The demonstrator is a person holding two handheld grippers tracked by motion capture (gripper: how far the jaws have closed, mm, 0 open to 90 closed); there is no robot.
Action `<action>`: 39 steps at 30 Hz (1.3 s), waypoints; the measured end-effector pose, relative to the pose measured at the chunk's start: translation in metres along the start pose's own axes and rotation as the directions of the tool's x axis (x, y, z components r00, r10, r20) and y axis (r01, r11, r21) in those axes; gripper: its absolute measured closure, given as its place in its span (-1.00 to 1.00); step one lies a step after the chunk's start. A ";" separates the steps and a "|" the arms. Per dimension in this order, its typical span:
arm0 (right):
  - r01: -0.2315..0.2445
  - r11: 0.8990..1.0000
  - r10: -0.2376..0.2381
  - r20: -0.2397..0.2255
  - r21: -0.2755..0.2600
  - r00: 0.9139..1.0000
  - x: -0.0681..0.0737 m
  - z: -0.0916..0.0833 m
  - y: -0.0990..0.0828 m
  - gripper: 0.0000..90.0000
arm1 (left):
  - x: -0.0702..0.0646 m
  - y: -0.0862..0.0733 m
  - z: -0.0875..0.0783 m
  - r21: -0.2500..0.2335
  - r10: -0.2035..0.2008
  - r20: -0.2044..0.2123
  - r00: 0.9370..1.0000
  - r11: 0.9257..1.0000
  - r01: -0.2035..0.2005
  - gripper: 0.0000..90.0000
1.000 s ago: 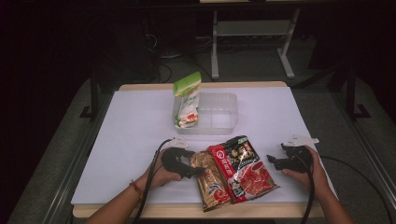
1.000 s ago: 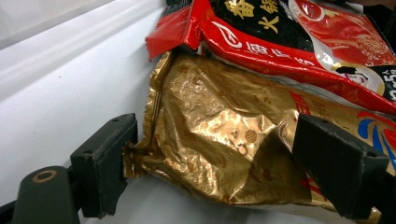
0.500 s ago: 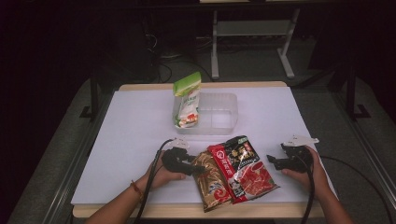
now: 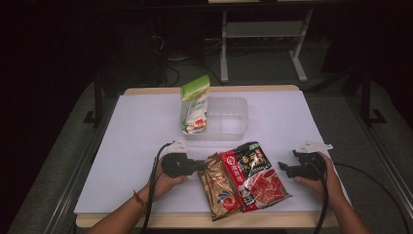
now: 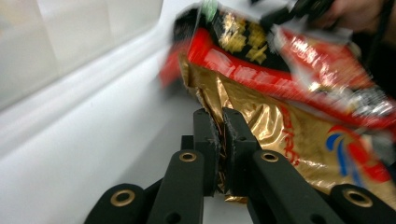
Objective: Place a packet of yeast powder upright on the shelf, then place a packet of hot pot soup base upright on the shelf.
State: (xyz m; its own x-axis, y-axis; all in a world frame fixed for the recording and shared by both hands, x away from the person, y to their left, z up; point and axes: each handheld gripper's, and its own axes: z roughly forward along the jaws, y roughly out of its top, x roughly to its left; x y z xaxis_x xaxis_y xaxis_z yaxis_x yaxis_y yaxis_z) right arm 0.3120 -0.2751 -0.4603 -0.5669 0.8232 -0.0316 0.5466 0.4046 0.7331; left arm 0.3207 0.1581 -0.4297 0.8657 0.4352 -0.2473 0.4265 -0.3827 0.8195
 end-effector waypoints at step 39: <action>-0.017 1.000 0.017 -0.010 0.004 1.000 -0.002 0.002 0.002 -0.50 | -0.002 0.031 -0.100 -0.407 -0.088 -0.062 0.994 0.912 0.055 0.94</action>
State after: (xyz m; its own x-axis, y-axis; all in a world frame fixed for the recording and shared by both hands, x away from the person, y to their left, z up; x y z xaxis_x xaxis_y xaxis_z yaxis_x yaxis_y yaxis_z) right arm 0.3158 -0.2753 -0.4601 -0.5633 0.8261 -0.0123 0.5589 0.3920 0.7308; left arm 0.3062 0.2269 -0.3524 0.8070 0.5168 -0.2858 0.3301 0.0066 0.9439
